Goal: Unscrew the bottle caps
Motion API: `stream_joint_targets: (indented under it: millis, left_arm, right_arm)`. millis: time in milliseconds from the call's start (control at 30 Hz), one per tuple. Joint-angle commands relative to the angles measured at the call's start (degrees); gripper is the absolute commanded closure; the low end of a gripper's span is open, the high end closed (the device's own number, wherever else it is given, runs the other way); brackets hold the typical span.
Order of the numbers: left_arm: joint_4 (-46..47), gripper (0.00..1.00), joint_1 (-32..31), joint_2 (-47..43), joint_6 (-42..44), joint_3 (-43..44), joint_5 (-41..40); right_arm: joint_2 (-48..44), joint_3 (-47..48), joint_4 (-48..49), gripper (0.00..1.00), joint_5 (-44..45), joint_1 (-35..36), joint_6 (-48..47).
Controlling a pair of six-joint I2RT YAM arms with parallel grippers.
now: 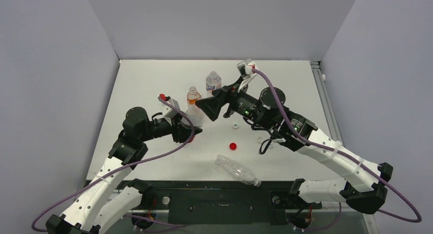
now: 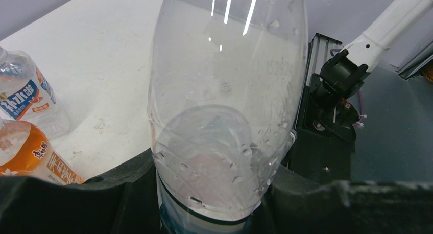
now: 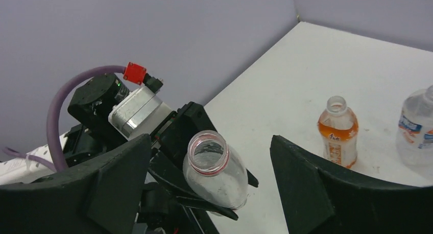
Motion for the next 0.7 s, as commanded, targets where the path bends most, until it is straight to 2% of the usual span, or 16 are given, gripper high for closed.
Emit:
stream_joint_targets:
  millis: [0, 67, 133, 200, 267, 300, 367, 433, 467, 500, 533, 667]
  left_arm:
    - [3.1, 0.85, 0.0, -0.7, -0.3, 0.7, 1.4]
    - [3.0, 0.84, 0.0, -0.7, -0.3, 0.7, 1.4]
    - [2.9, 0.84, 0.0, -0.8, -0.3, 0.7, 1.4]
    - [2.8, 0.84, 0.0, -0.7, -0.4, 0.8, 1.5]
    - [2.7, 0.85, 0.0, -0.8, -0.5, 0.8, 1.6]
    - [2.7, 0.84, 0.0, -0.9, -0.5, 0.8, 1.8]
    - [2.5, 0.8, 0.0, -1.0, -0.4, 0.8, 1.7]
    - [1.9, 0.47, 0.0, -1.0, -0.4, 1.0, 1.1]
    - [0.8, 0.17, 0.0, -1.0, -0.4, 1.1, 0.5]
    - [-0.1, 0.07, 0.0, -1.1, -0.3, 1.3, 0.0]
    - [-1.7, 0.01, 0.0, -1.1, -0.3, 1.4, -1.3]
    - [-10.4, 0.03, 0.1, -0.5, 2.3, 4.0, -3.8]
  right_arm:
    - [3.7, 1.8, 3.9, 0.18, -6.2, 1.4, 0.8]
    - [4.8, 2.3, 3.6, 0.19, -6.0, 2.2, 0.7]
    - [5.7, 2.8, 3.1, 0.25, -5.6, 3.1, 0.4]
    - [6.2, 3.1, 2.2, 0.35, -4.8, 3.5, -0.1]
    - [6.3, 3.1, 1.4, 0.5, -3.5, 3.6, -0.4]
    - [6.1, 3.0, 1.0, 0.64, -2.5, 3.6, -0.5]
    - [5.6, 2.8, 0.2, 0.81, -0.7, 3.6, -1.2]
    - [5.0, 2.8, -0.7, 0.88, 1.0, 3.6, -2.4]
    - [4.7, 2.9, -1.2, 0.89, 1.7, 3.5, -3.8]
    - [4.6, 2.9, -2.1, 0.89, 3.4, 3.5, -4.5]
    - [4.3, 2.8, -2.5, 0.89, 4.4, 3.1, -5.9]
    - [4.0, 0.8, -4.0, 0.89, 11.1, 0.5, -11.2]
